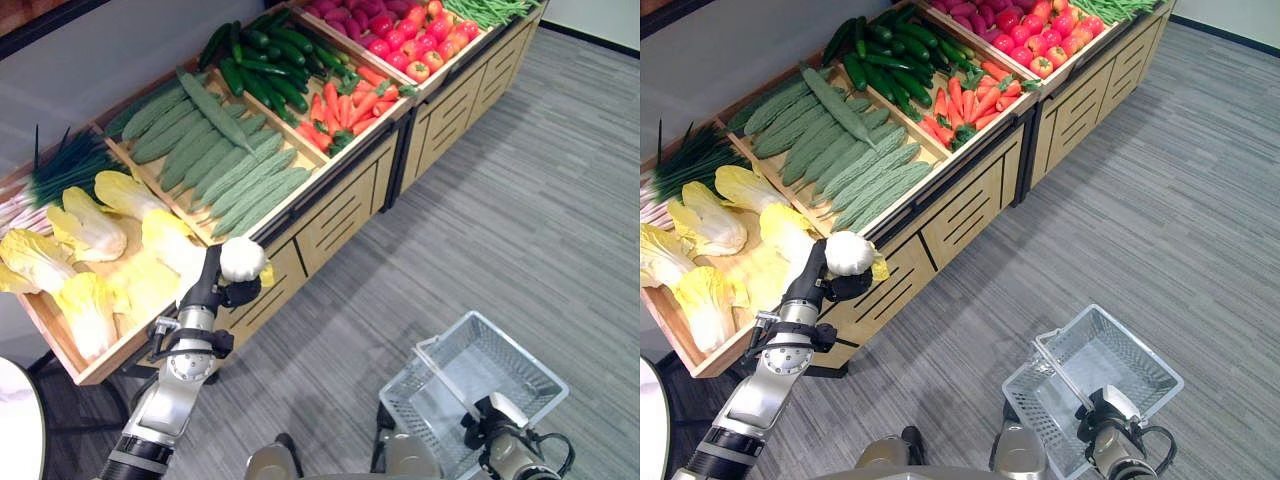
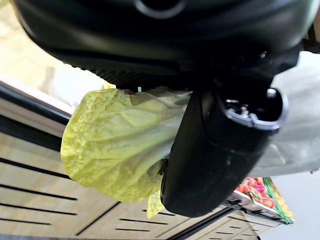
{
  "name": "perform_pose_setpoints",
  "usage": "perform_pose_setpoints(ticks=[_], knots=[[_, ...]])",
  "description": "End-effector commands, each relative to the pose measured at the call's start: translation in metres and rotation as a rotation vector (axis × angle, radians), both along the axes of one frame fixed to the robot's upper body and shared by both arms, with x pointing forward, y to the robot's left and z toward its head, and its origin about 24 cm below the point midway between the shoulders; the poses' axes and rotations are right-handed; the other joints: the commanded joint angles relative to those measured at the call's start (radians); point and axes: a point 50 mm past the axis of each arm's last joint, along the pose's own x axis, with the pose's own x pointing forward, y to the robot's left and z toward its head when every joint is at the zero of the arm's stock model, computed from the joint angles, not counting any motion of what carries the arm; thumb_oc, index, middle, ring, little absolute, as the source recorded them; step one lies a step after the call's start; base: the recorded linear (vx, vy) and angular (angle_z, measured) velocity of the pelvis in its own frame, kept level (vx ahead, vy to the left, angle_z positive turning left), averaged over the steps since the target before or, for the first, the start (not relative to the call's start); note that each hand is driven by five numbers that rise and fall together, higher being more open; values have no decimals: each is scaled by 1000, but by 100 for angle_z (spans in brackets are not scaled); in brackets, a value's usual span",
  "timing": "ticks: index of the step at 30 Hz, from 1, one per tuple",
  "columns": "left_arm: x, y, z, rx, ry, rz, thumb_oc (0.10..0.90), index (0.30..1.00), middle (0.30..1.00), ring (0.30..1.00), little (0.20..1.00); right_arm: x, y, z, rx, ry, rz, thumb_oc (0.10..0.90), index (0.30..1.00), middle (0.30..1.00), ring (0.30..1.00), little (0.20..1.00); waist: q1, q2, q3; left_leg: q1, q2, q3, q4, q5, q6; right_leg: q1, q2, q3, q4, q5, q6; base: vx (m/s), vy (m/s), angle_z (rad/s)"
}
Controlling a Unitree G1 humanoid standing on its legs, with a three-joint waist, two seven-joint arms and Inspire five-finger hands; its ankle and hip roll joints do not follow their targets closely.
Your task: Get the vegetables into the basket
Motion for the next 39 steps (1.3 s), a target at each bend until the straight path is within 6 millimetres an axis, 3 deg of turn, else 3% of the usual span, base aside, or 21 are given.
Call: perform_pose_setpoints(ticks=[1, 2, 4, 10, 14, 20, 21, 22, 24, 26, 32, 36, 39], knots=[[7, 15, 59, 59, -301, 57, 400, 300, 300, 300, 300, 6, -5, 6, -40, -34, 44, 400, 300, 300, 300, 300, 1, -25, -10, -100, 15, -39, -61, 50, 28, 39, -3, 49, 80, -135, 92, 193, 73, -7], [6, 18, 60, 66, -305, 69, 400, 300, 300, 300, 300, 6, -5, 6, -43, -30, 51, 400, 300, 300, 300, 300, 14, -28, -9, -102, 2, -98, -75, 47, 31, 42, 3, 69, 88, -144, 93, 86, 63, -18], [4, 22, 60, 78, -306, 82, 400, 300, 300, 300, 300, 6, -4, 5, -41, -23, 55, 400, 300, 300, 300, 300, 12, -30, -10, -93, -3, -123, -85, 42, 37, 29, 4, 94, 107, -144, 94, 86, 103, -49], [1, 25, 60, 106, -298, 81, 400, 300, 300, 300, 300, 4, 1, 2, -12, -17, 32, 400, 300, 300, 300, 300, 22, -58, -18, -86, -48, -70, -34, -35, 72, 24, -41, 143, 113, -131, 121, 49, 187, -49], [3, 26, 63, 119, -312, 83, 400, 300, 300, 300, 300, 17, 7, 5, -2, -53, 38, 400, 300, 300, 300, 300, 26, -76, -7, -100, -70, -36, 6, -77, 97, -17, -66, 192, 125, -106, 145, -31, 194, -12], [5, 27, 65, 151, -311, 84, 400, 300, 300, 300, 300, 34, 17, 8, 13, -78, 60, 400, 300, 300, 300, 300, 22, -98, 5, -92, -102, 51, 49, -140, 141, -74, -105, 270, 114, -26, 187, -34, 192, -49], [4, 29, 65, 162, -305, 90, 400, 300, 300, 300, 300, 38, 19, 10, 12, -88, 65, 400, 300, 300, 300, 300, 16, -107, 6, -79, -111, 84, 42, -149, 150, -95, -117, 287, 103, 19, 202, -112, 246, -72], [4, 30, 65, 169, -302, 91, 400, 300, 300, 300, 300, 40, 21, 10, 13, -89, 72, 400, 300, 300, 300, 300, 16, -113, 8, -63, -115, 117, 27, -149, 154, -109, -125, 286, 94, 59, 214, -105, 226, -89], [4, 30, 64, 172, -299, 91, 400, 300, 300, 300, 300, 42, 24, 10, 16, -93, 78, 400, 300, 300, 300, 300, 19, -115, 7, -54, -115, 132, 5, -140, 155, -121, -130, 277, 95, 74, 219, -81, 93, -95], [3, 32, 64, 174, -291, 91, 400, 300, 300, 300, 300, 44, 26, 10, 14, -91, 93, 400, 300, 300, 300, 300, 31, -105, 4, -34, -99, 166, -35, -119, 150, -118, -161, 184, 105, 79, 221, -91, 63, -71], [3, 30, 60, 166, -263, 76, 400, 300, 300, 300, 300, 44, 31, 10, 22, -95, 107, 400, 300, 300, 300, 300, 52, -108, -20, -3, -83, 215, -33, -123, 143, -55, -236, 50, 125, 96, 231, -38, -20, -42], [0, 34, 54, 177, -228, 90, 400, 300, 300, 300, 300, 43, 32, 9, 27, -91, 119, 400, 300, 300, 300, 300, 66, -117, -37, 6, -67, 248, -8, -130, 135, -30, -252, -10, 123, 78, 237, -15, -90, -23], [0, 35, 45, 177, -192, 93, 400, 300, 300, 300, 300, 41, 33, 8, 32, -88, 113, 400, 300, 300, 300, 300, 57, -104, -44, 11, -42, 244, -5, -105, 116, -21, -228, 1, 121, 37, 226, -11, -179, -35]])
